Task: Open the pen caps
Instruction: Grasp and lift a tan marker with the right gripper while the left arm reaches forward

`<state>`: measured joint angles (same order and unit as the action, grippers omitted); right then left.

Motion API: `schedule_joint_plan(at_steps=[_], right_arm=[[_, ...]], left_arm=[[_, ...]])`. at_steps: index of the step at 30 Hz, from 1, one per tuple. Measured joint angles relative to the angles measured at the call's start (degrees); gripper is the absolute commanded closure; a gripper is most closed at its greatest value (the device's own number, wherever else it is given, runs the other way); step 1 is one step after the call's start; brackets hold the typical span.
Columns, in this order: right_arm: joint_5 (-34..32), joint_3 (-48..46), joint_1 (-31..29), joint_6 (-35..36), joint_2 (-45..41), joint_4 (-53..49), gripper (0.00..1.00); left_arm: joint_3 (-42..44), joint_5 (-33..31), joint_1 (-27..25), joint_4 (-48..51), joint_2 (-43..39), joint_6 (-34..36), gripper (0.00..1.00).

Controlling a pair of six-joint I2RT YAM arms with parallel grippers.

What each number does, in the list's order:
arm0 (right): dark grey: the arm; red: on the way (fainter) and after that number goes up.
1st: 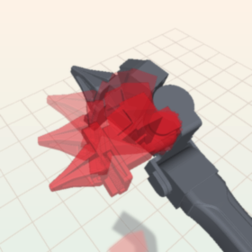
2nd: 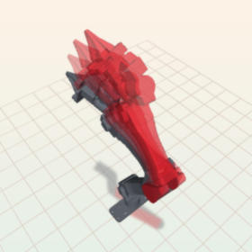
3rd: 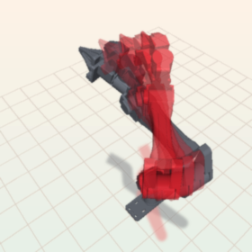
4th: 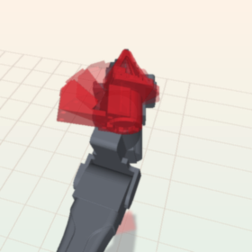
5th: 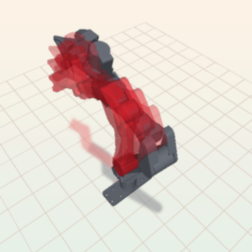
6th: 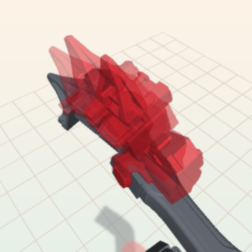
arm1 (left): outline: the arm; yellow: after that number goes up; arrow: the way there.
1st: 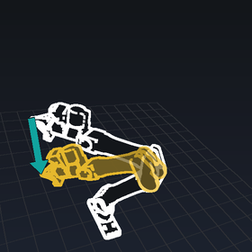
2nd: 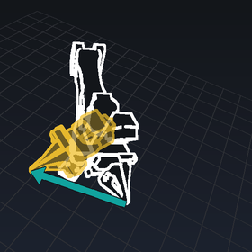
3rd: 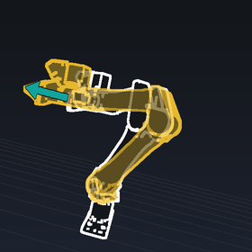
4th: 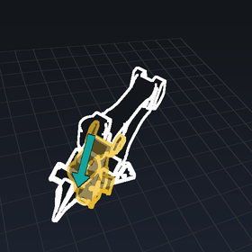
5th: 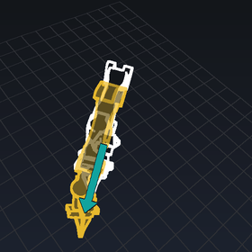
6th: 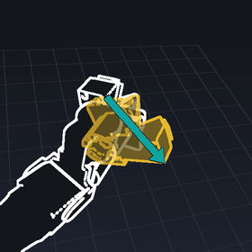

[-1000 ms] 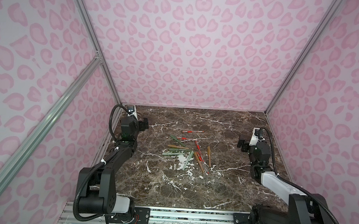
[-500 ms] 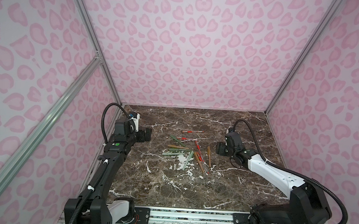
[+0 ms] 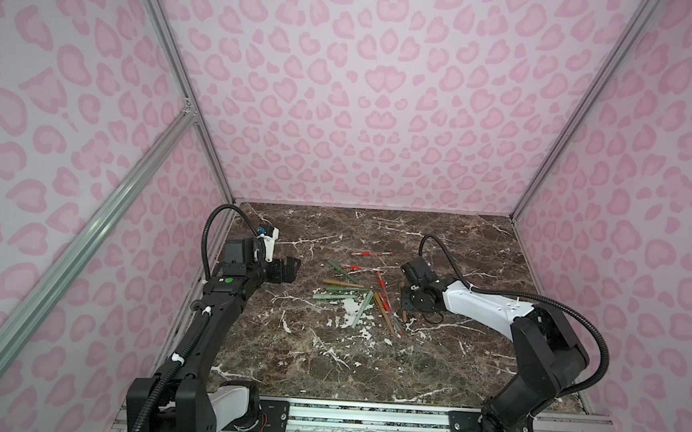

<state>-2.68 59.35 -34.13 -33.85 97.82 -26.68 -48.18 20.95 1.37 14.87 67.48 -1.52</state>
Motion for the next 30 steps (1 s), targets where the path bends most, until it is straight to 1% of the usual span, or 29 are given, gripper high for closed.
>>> schedule_joint_plan(at_steps=[4, 7, 10, 13, 17, 20, 25, 30], right_arm=[[1.3, 1.8, -0.3, 0.0, 3.1, 0.1, 0.55], [2.2, 2.8, -0.3, 0.1, 5.0, 0.2, 0.63], [2.4, 3.4, -0.3, 0.3, 6.4, 0.2, 0.68], [2.1, 3.7, -0.3, 0.5, 6.9, 0.4, 0.76], [2.0, 3.8, -0.2, 0.8, 7.2, 1.0, 0.89], [2.1, 3.8, 0.0, 1.2, 6.9, 1.1, 0.95], [2.9, 4.0, 0.3, 1.8, 3.8, 0.2, 0.96], [5.9, 5.9, -1.0, 3.0, -2.2, 4.9, 0.97]], left_arm=[[-1.2, 0.8, -0.7, 0.0, 1.0, 0.0, 0.00], [-2.0, 1.3, -1.2, 0.0, 1.5, -0.1, 0.00], [-3.4, 1.6, -1.7, 0.5, 2.4, -0.1, 0.00], [-5.5, 1.7, -2.2, 1.6, 3.7, -0.1, 0.01], [-8.9, 2.1, -2.7, 4.4, 6.6, -0.5, 0.04], [-11.2, 2.8, -3.1, 6.1, 8.5, -1.6, 0.05], [-13.7, 5.5, -4.1, 6.3, 10.1, -4.2, 0.06], [-14.5, 11.8, -4.8, 5.6, 11.0, -7.5, 0.08]])
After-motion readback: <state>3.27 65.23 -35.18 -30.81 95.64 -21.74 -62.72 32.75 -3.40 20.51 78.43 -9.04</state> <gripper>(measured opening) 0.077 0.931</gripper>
